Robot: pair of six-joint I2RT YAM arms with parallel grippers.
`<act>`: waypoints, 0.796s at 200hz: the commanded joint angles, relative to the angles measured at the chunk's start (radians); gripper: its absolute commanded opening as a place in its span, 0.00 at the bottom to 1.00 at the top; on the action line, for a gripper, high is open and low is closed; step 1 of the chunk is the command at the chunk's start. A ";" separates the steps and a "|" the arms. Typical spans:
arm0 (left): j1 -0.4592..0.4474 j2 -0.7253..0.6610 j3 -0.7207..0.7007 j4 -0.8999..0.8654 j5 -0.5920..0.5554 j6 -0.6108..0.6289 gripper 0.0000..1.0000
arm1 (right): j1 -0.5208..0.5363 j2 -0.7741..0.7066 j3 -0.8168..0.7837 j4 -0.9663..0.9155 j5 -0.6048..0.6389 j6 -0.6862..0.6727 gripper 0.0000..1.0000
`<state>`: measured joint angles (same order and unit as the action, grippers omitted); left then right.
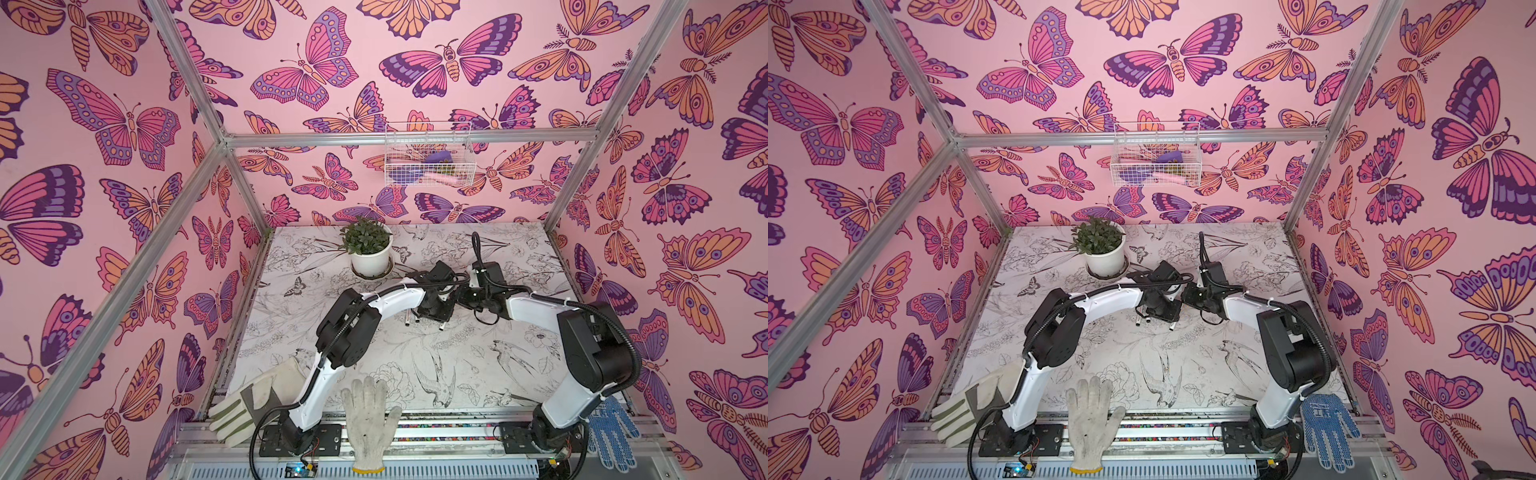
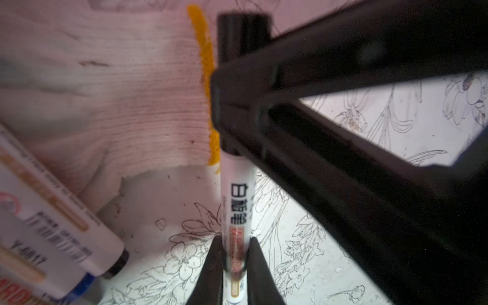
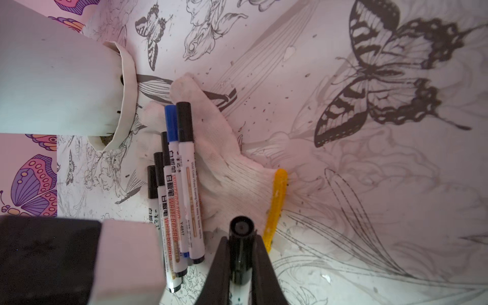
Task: Insert pens into pen caps
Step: Put on the pen cap to the pen.
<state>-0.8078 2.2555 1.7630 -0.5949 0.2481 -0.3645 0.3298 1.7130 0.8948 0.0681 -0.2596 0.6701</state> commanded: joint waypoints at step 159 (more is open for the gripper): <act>-0.012 -0.005 0.048 0.008 -0.082 0.093 0.00 | 0.026 -0.107 0.024 -0.347 -0.097 -0.098 0.00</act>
<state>-0.8570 2.3150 1.8622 -0.6827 0.1490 -0.3107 0.3214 1.6913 0.9024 -0.0288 -0.2615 0.7238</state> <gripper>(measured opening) 0.144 0.143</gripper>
